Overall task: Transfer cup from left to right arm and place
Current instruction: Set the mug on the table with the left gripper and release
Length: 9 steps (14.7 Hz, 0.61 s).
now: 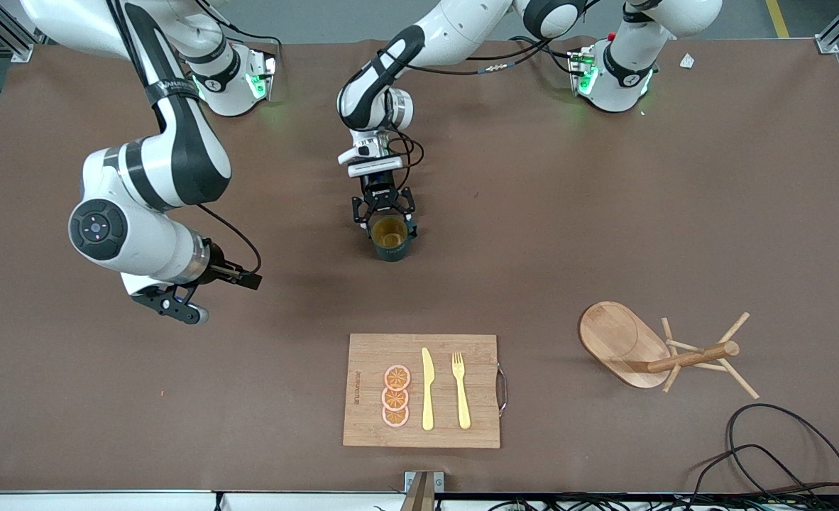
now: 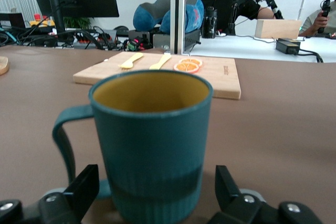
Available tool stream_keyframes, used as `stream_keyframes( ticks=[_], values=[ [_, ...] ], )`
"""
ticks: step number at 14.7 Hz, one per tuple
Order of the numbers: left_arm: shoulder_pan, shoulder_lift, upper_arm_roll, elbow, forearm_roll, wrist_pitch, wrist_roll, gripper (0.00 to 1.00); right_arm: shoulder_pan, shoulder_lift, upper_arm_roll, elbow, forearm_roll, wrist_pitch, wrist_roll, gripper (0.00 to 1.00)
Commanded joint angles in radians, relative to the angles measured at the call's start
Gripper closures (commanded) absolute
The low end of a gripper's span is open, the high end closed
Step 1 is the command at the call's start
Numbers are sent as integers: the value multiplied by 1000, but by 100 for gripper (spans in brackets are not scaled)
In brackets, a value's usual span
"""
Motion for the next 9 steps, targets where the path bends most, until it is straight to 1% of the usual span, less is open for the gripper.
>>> stream_keyframes(
  ticks=[1, 4, 6, 9],
  values=[
    [-22, -16, 7, 14, -65, 3, -8, 1, 40, 2, -1, -17, 10, 29, 79, 0],
    [-34, -71, 3, 14, -155, 3, -5, 1, 49, 10, -1, -50, 11, 60, 125, 0],
    [-36, -123, -22, 12, -214, -6, 0, 1, 72, 10, -1, -52, 10, 63, 182, 0],
    [-36, -182, -44, 9, -285, -87, 17, 1, 103, 14, -1, -52, 11, 89, 251, 0]
  ],
)
